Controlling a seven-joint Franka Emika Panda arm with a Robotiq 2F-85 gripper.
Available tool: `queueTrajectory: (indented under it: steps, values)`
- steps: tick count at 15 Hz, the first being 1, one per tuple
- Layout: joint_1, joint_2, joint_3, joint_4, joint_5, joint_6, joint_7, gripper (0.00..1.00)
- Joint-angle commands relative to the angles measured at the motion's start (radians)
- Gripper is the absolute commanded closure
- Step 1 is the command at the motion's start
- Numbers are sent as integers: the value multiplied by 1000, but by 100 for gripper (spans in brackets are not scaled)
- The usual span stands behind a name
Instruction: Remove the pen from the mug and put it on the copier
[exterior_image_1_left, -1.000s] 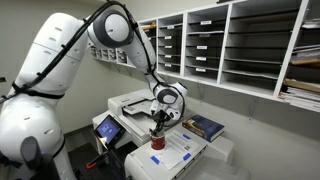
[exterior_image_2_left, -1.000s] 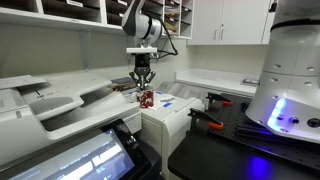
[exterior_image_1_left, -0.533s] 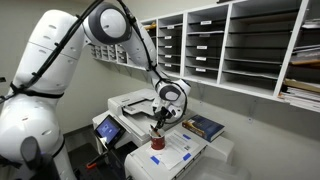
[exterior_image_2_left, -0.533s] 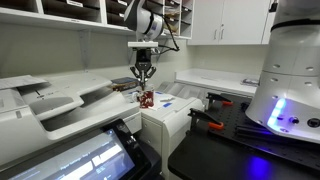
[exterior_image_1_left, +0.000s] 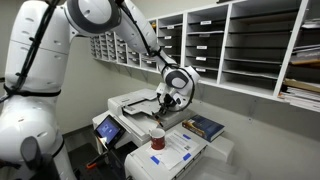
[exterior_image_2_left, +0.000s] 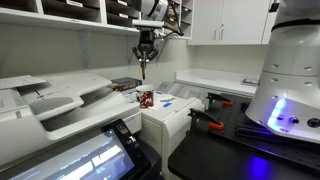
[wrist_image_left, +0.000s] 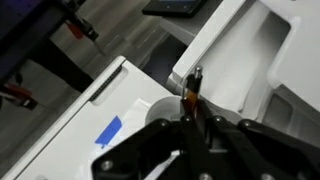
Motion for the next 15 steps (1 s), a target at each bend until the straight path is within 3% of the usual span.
queueTrajectory:
  steps: [1,8,11,15]
  values:
    - [31,-28,-35,13,-46,42,90,97]
    - [126,103,-82,83,-258,329,470,97]
    - [180,195,-114,127,-329,380,677,97]
    - [247,311,-174,209,-444,362,930,97]
